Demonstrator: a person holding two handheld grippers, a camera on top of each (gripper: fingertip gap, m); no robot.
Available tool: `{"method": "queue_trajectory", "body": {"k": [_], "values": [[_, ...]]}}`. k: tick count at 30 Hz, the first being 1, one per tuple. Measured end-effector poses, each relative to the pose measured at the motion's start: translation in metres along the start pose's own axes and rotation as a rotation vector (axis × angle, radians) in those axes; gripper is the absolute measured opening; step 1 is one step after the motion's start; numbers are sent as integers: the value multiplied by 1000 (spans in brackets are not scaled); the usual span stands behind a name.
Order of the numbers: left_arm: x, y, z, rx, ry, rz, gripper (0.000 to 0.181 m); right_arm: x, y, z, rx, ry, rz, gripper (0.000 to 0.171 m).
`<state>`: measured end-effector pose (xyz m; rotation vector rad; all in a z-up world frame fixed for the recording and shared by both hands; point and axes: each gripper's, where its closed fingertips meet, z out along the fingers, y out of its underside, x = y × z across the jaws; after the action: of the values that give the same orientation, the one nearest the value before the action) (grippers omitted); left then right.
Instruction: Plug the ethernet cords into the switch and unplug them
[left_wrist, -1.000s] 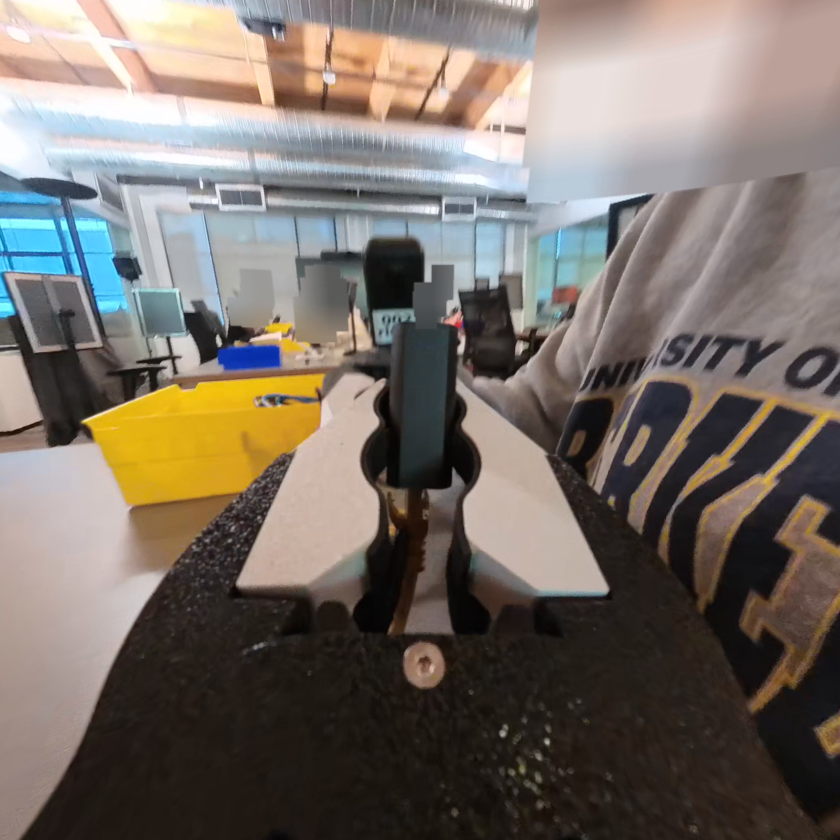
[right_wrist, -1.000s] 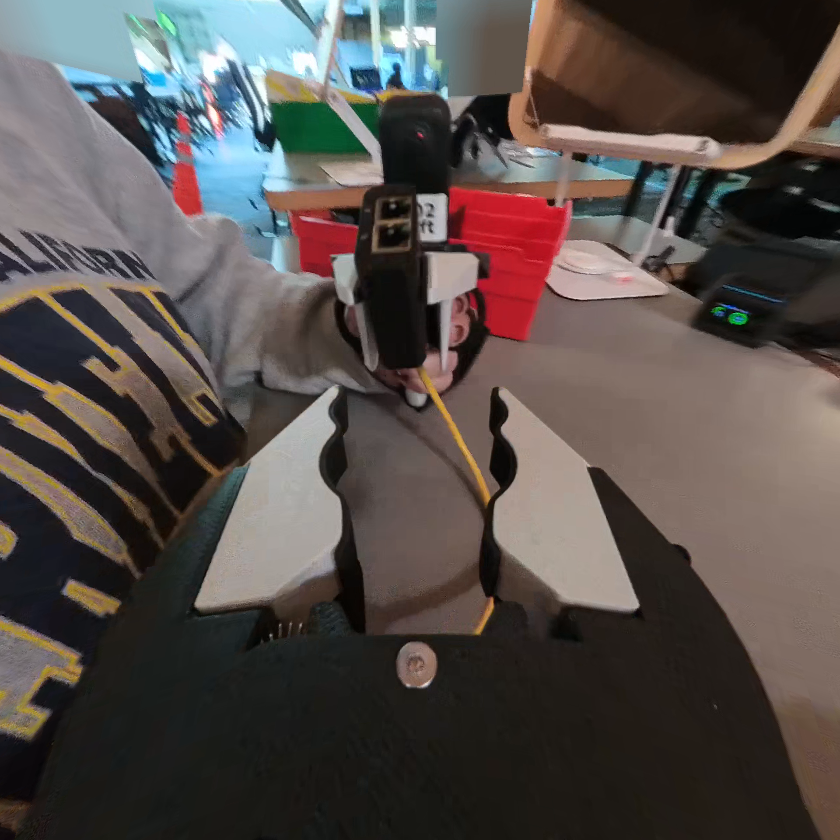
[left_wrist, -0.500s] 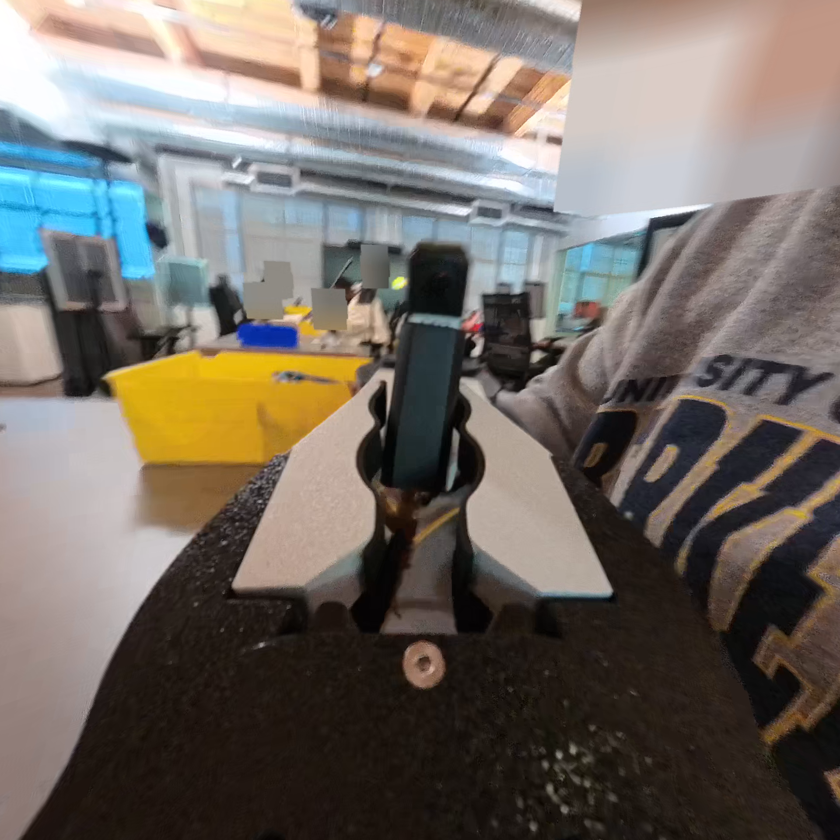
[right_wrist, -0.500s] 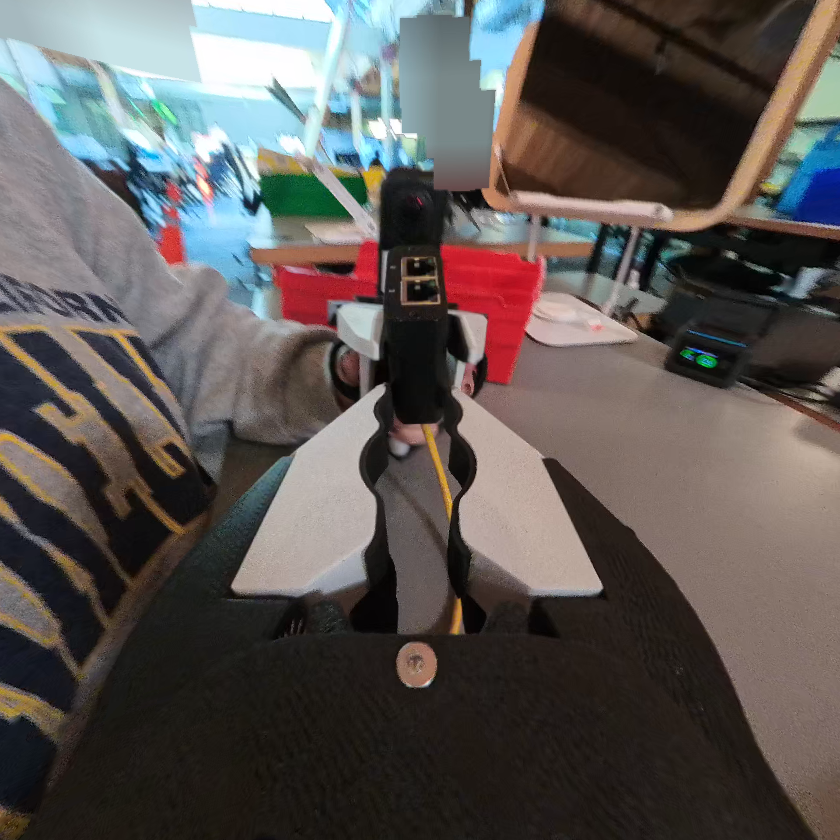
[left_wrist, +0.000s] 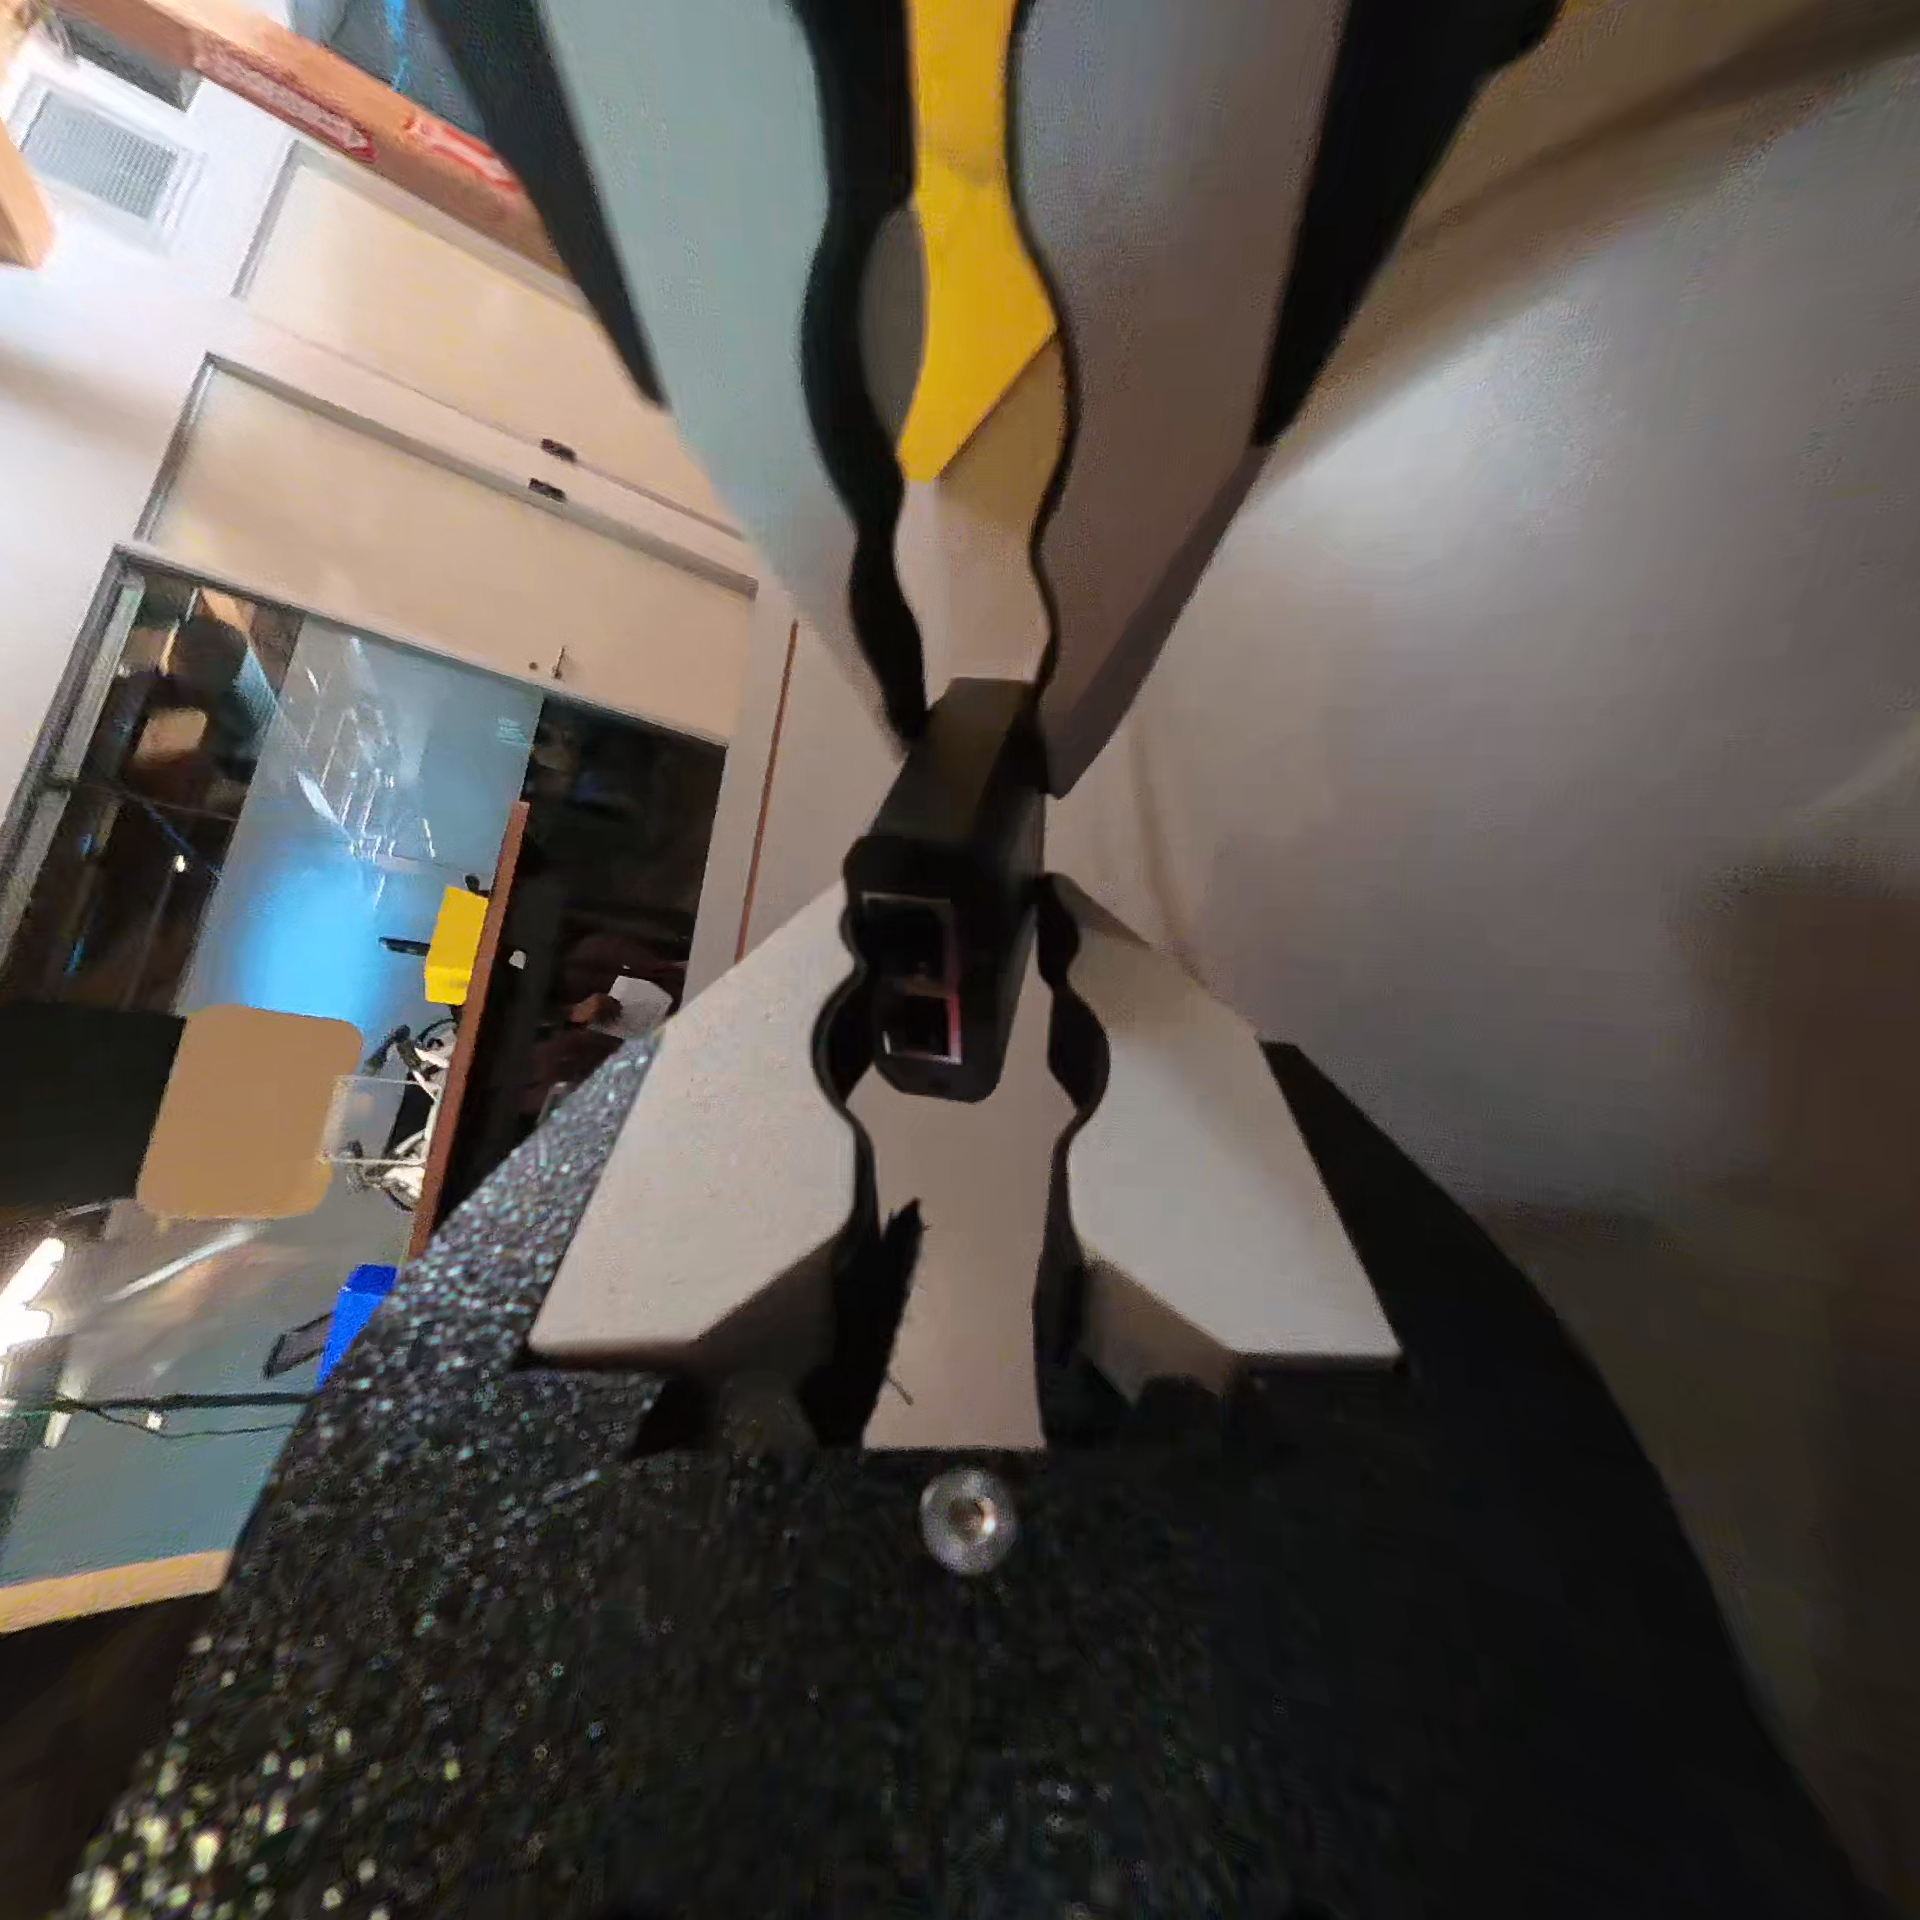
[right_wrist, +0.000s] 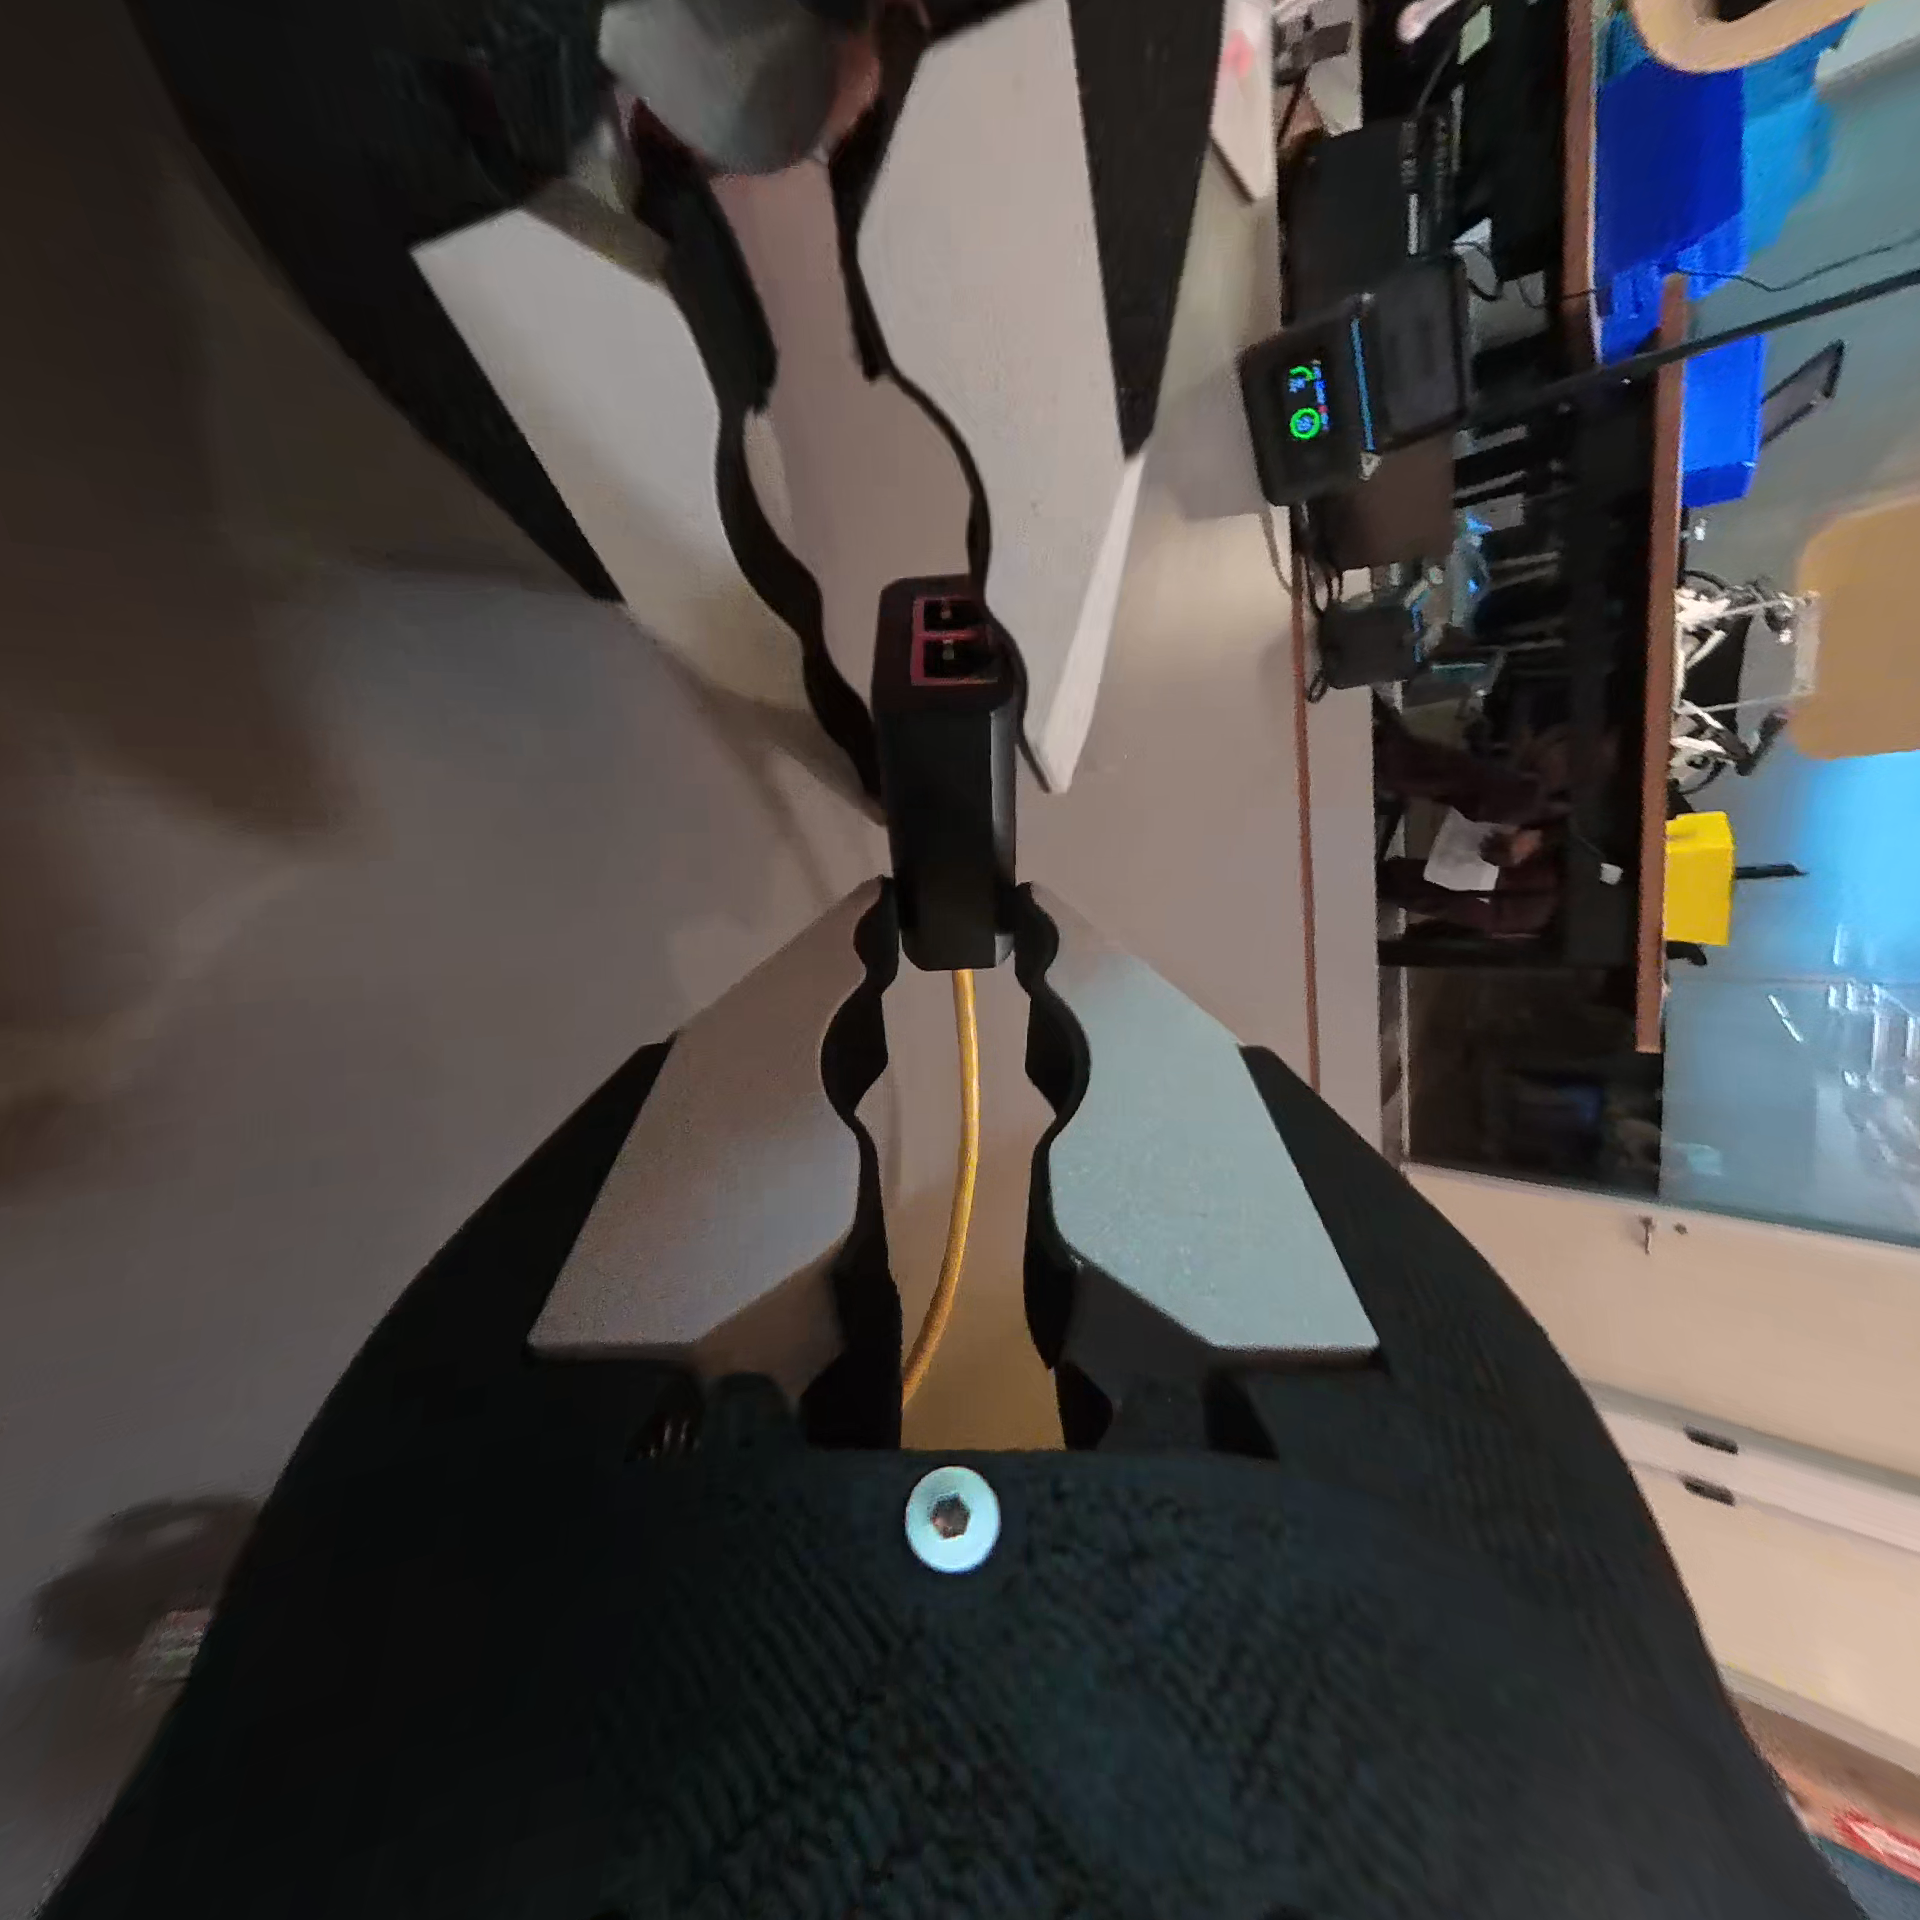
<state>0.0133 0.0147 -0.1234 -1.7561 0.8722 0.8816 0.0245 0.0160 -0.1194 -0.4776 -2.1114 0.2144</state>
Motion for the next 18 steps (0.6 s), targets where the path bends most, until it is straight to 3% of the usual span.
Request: {"method": "queue_trajectory", "body": {"k": [2,5,9,11,18], "values": [[6,2,0,-6,39,2,24,-5,1,3,29,-21,-19,21],[13,6,-2,82,159,-166,22,-7,8,9,139,-34,37,27],[24,-7,-21,374,391,-337,21,-19,9,9,317,-163,223,43],[27,-8,-28,446,491,-420,21,-22,0,6,385,-206,279,44],[48,6,-31,400,575,-282,21,-49,-8,11,370,-284,246,30]]}}
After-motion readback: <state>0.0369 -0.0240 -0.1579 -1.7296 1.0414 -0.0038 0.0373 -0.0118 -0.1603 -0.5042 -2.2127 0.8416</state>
